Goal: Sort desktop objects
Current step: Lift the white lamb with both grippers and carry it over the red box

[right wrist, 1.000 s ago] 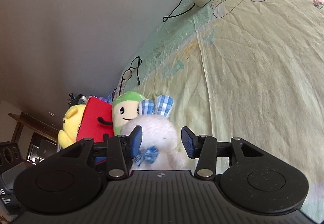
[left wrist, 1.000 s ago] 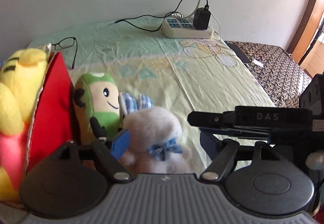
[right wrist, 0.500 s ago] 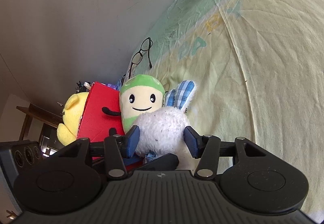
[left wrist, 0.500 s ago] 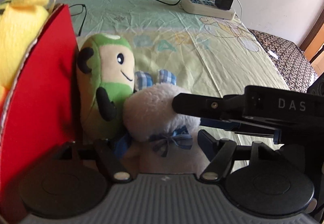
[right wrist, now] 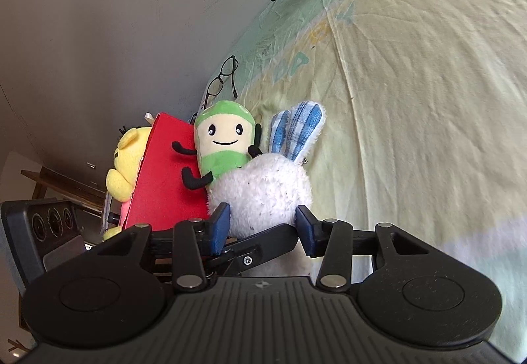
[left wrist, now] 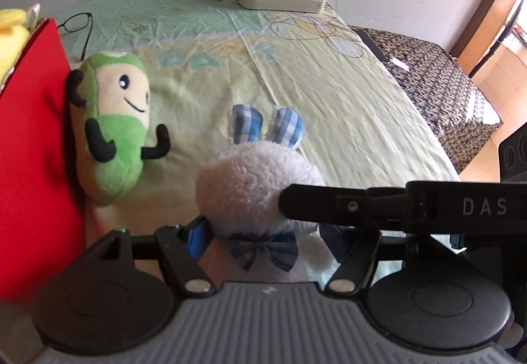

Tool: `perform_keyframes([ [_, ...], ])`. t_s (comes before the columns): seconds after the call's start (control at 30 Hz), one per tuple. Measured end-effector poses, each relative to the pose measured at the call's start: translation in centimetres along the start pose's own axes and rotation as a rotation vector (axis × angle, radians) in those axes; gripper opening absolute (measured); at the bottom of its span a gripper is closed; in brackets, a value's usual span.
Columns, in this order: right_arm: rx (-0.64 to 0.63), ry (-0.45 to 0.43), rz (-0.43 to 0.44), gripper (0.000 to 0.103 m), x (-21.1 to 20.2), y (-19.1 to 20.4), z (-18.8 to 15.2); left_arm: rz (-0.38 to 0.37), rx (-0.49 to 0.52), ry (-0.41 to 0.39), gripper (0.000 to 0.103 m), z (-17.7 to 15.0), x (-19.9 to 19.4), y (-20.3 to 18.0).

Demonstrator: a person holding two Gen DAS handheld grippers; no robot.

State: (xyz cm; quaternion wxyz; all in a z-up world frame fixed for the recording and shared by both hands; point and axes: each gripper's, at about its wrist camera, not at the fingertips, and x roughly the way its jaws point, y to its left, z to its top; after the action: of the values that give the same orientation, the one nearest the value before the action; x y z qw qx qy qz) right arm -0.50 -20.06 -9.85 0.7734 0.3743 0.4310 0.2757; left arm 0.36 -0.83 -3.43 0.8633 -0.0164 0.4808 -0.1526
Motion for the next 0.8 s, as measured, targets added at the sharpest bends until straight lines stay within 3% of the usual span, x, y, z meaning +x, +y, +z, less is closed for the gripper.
perform_keyframes([
  [0.17, -0.021, -0.059, -0.060, 0.047, -3.1, 1.7, -1.6, -0.081, 0.051, -0.022, 0.070, -0.4, -1.9, -1.3],
  [0.4, -0.085, -0.231, -0.089, 0.047, -5.8, 7.0, -3.0, -0.155, 0.147, -0.162, 0.070, 0.8, -7.5, -0.5],
  [0.6, -0.187, -0.339, -0.065, 0.047, -5.1, 13.7, -3.6, -0.162, 0.165, -0.304, 0.070, 1.6, -13.2, 3.6],
  [0.8, -0.284, -0.368, 0.001, 0.047, -1.4, 19.5, -3.6, -0.111, 0.128, -0.420, 0.070, 1.7, -17.9, 9.3],
])
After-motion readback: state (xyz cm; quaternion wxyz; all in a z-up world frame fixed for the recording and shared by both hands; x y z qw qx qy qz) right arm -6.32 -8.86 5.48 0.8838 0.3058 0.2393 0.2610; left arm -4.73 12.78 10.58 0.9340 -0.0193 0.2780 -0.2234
